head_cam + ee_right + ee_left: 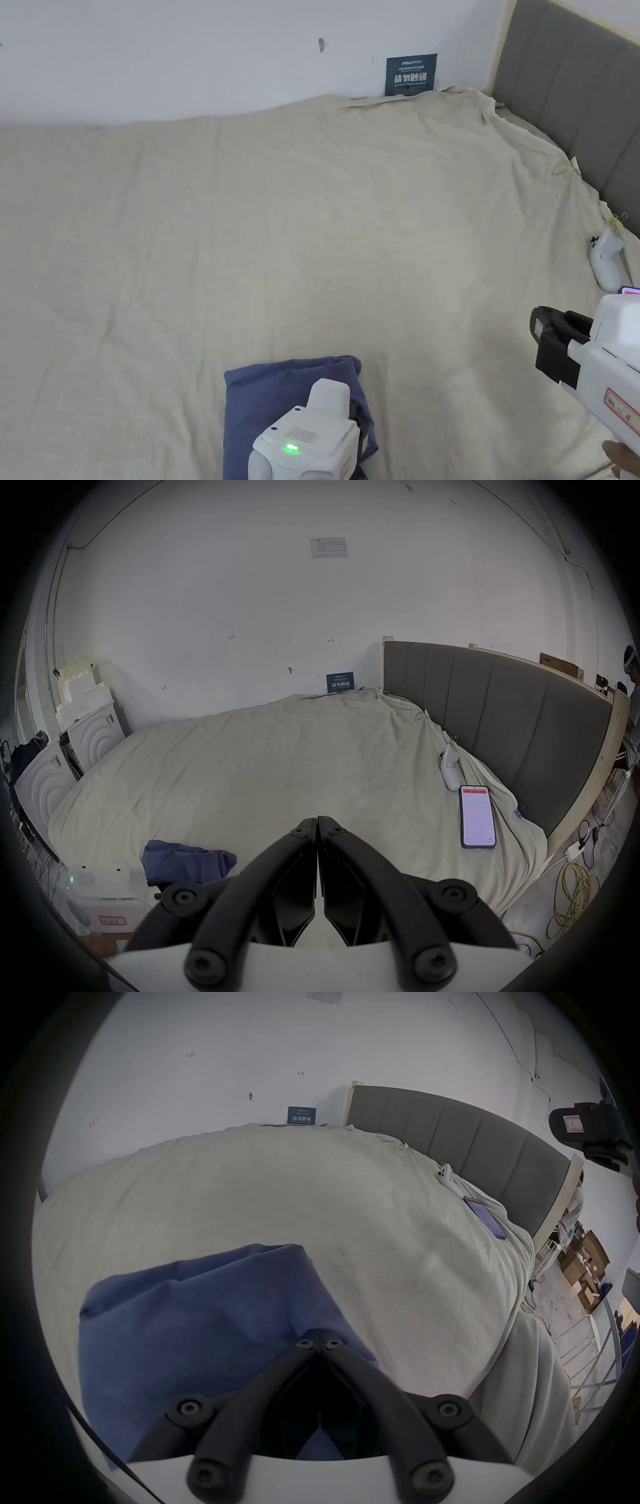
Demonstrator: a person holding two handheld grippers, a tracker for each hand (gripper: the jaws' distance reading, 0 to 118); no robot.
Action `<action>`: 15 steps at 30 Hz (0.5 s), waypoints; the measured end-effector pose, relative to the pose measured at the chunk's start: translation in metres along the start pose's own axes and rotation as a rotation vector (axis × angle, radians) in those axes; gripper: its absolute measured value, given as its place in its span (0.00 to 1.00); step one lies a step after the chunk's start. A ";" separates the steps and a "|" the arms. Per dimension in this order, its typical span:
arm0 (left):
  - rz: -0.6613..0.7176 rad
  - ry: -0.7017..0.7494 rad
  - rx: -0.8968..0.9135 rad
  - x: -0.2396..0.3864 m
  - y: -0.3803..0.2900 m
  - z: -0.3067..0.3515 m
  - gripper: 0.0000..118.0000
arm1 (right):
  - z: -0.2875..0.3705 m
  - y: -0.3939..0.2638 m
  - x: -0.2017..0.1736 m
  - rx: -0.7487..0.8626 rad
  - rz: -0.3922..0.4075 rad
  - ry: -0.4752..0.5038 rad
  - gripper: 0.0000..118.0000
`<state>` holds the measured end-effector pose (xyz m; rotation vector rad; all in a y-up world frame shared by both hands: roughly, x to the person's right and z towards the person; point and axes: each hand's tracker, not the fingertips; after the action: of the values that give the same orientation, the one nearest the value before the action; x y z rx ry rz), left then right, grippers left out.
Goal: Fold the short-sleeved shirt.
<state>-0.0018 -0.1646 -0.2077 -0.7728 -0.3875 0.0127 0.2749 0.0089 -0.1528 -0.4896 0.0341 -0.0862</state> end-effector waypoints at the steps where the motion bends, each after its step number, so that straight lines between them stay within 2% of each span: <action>1: 0.006 -0.004 -0.007 0.002 0.000 -0.003 0.00 | 0.001 0.000 0.001 0.001 -0.001 -0.003 0.00; 10: -0.036 -0.052 -0.014 0.014 -0.001 0.000 0.00 | 0.003 0.002 0.004 0.009 -0.006 -0.016 0.00; 15: 0.011 -0.060 0.099 0.007 0.017 0.027 0.00 | 0.006 0.006 -0.002 0.025 0.001 -0.008 0.00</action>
<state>-0.0022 -0.1332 -0.1995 -0.6776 -0.4362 0.0647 0.2734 0.0174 -0.1501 -0.4651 0.0251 -0.0833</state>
